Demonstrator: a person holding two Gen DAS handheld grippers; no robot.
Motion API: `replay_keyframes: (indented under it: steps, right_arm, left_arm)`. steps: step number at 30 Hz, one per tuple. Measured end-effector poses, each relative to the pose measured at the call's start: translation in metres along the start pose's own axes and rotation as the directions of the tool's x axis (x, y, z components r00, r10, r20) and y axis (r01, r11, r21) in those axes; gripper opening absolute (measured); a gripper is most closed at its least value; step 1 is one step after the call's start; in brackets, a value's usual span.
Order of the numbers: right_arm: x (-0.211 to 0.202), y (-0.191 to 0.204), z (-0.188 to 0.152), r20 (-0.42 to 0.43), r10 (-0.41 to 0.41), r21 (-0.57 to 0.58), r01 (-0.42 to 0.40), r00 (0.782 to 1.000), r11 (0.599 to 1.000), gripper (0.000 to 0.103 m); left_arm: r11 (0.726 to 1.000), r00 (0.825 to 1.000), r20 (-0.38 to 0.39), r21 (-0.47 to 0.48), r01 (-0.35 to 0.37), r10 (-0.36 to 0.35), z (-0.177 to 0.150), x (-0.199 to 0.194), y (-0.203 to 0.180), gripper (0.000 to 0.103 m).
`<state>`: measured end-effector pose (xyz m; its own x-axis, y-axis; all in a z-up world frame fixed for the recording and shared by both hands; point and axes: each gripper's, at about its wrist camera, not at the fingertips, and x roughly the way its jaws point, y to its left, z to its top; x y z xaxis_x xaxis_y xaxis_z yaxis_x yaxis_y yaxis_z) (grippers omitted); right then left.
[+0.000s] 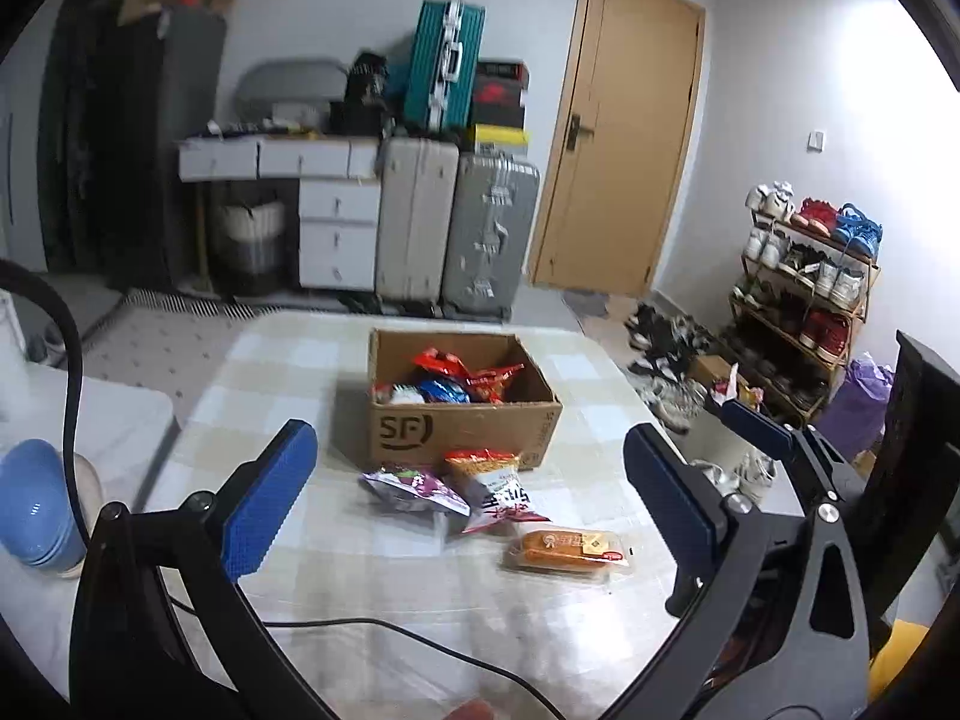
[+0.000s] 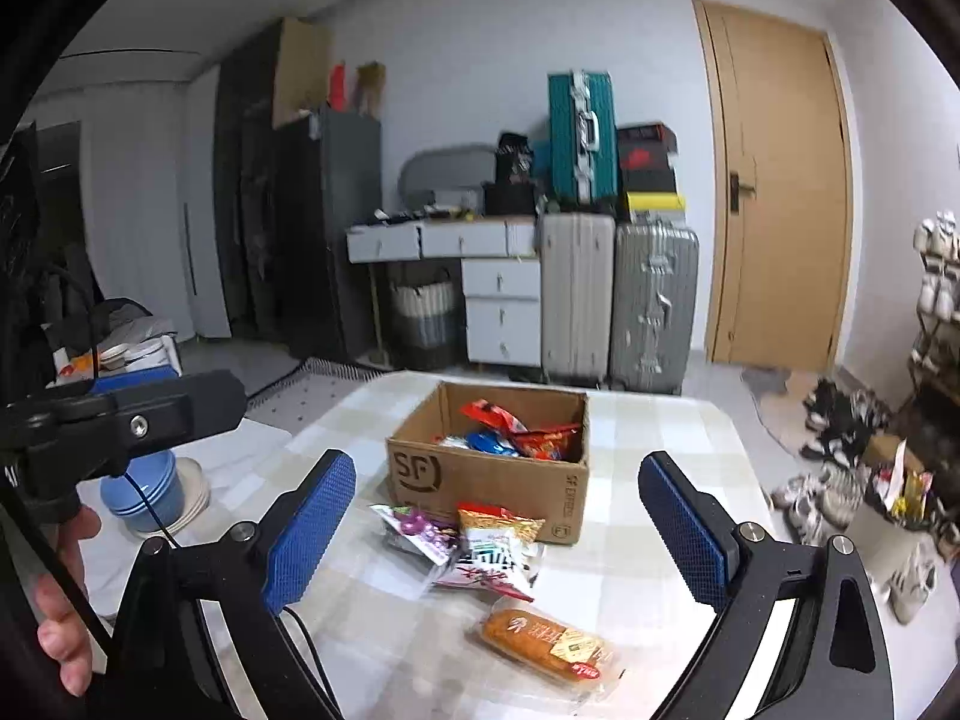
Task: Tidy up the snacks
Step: 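Lift both tools out of the box and back toward the remaining snacks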
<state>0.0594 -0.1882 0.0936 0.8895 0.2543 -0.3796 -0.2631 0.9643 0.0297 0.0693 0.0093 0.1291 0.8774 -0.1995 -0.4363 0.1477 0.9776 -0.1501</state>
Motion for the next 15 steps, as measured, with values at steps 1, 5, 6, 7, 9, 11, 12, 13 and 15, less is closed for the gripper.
replay_keyframes:
  steps: [1, 5, 6, 7, 9, 11, 12, 13, 15]
  right_arm:
    - [-0.004, 0.004, -0.001, 0.008, 0.002, -0.006, -0.002, 1.0, 1.0, 0.097]
    - [-0.019, 0.014, -0.015, 0.03, 0.002, 0.016, -0.003, 1.0, 1.0, 0.097]
    - [-0.023, 0.016, -0.019, 0.042, 0.017, 0.031, -0.019, 0.999, 0.999, 0.097]
    - [-0.025, 0.019, -0.023, 0.05, 0.014, 0.037, -0.016, 0.999, 0.999, 0.097]
    - [-0.029, 0.022, -0.032, 0.067, 0.007, 0.038, -0.01, 0.998, 0.999, 0.098]
    - [-0.029, 0.021, -0.044, 0.081, 0.009, 0.047, -0.013, 0.997, 0.999, 0.098]
    - [-0.028, 0.018, -0.05, 0.084, 0.012, 0.053, -0.016, 0.996, 0.998, 0.098]
    - [-0.025, 0.015, -0.055, 0.085, 0.015, 0.058, -0.02, 0.996, 0.998, 0.098]
    - [-0.016, 0.004, -0.067, 0.066, 0.036, 0.086, -0.042, 0.997, 0.995, 0.098]
  left_arm:
    - [1.0, 1.0, 0.018, 0.001, -0.012, 0.012, -0.006, -0.011, -0.001, 0.102]
    - [0.991, 0.992, 0.006, 0.035, -0.127, 0.126, -0.022, -0.035, -0.005, 0.102]
    - [0.988, 0.989, 0.004, 0.041, -0.151, 0.151, -0.029, -0.042, -0.005, 0.102]
    - [0.989, 0.99, 0.011, 0.038, -0.143, 0.143, -0.034, -0.046, -0.005, 0.102]
    - [0.991, 0.991, 0.034, 0.013, -0.133, 0.133, -0.047, -0.054, -0.001, 0.102]
    - [0.993, 0.991, 0.052, -0.007, -0.121, 0.121, -0.061, -0.056, 0.004, 0.102]
    - [0.992, 0.991, 0.056, -0.018, -0.124, 0.125, -0.068, -0.053, 0.007, 0.102]
    - [0.993, 0.991, 0.059, -0.027, -0.118, 0.119, -0.075, -0.049, 0.011, 0.102]
    - [0.991, 0.99, 0.061, -0.039, -0.126, 0.128, -0.089, -0.037, 0.019, 0.102]
